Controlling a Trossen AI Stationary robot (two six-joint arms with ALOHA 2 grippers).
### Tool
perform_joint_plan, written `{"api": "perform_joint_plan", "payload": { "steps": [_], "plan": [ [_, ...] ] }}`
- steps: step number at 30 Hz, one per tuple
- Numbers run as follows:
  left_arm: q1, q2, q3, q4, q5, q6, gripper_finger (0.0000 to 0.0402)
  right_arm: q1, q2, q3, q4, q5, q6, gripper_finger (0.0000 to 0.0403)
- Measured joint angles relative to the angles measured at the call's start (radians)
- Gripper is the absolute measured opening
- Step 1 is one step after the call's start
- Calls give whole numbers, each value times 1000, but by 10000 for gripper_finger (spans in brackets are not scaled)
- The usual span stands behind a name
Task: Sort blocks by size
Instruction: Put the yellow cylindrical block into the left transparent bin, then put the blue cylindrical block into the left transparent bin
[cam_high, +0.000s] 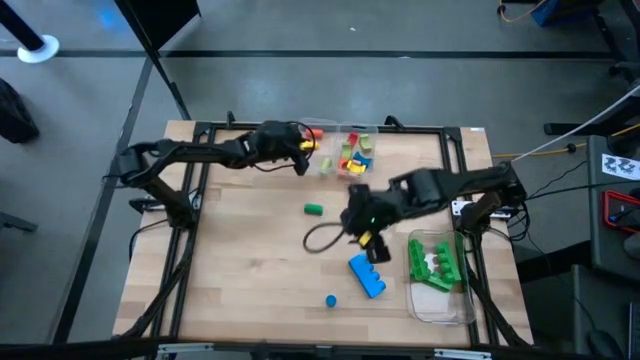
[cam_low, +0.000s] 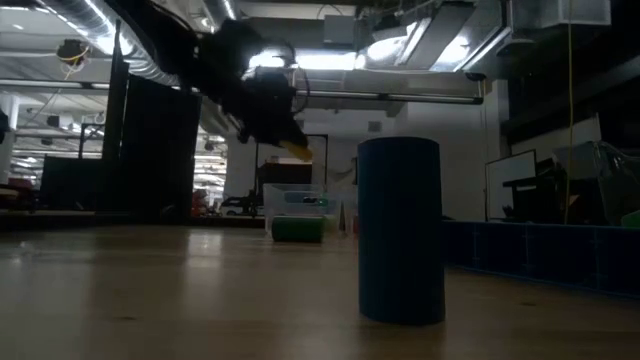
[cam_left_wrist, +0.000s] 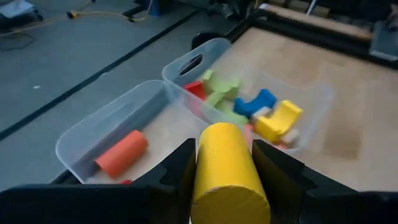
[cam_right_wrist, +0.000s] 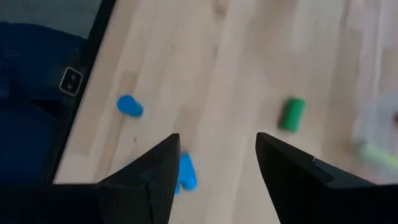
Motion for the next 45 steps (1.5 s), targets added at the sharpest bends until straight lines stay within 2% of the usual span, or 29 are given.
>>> {"api": "perform_joint_plan", "payload": {
  "steps": [7, 11, 17, 25, 32, 37, 45],
  "plan": [
    [44, 124, 0, 130, 0, 119, 129, 89, 0, -231, 309, 16, 0, 211],
    [57, 164, 0, 140, 0, 154, 135, 137, 0, -367, 479, 16, 16, 211],
    [66, 184, 0, 137, 0, 136, 169, 190, 1, -533, 676, 21, 76, 211],
    [66, 184, 0, 136, 0, 99, 208, 222, 1, -701, 865, 96, 131, 211],
    [63, 184, 0, 115, 0, 41, 207, 219, 1, -777, 932, 92, 133, 211],
    [63, 184, 0, 93, 0, 48, 206, 220, 14, -796, 999, 49, 135, 211],
    [63, 184, -1, 63, 17, 40, 206, 219, 105, -797, 1017, -37, 135, 211]
  ]
}}
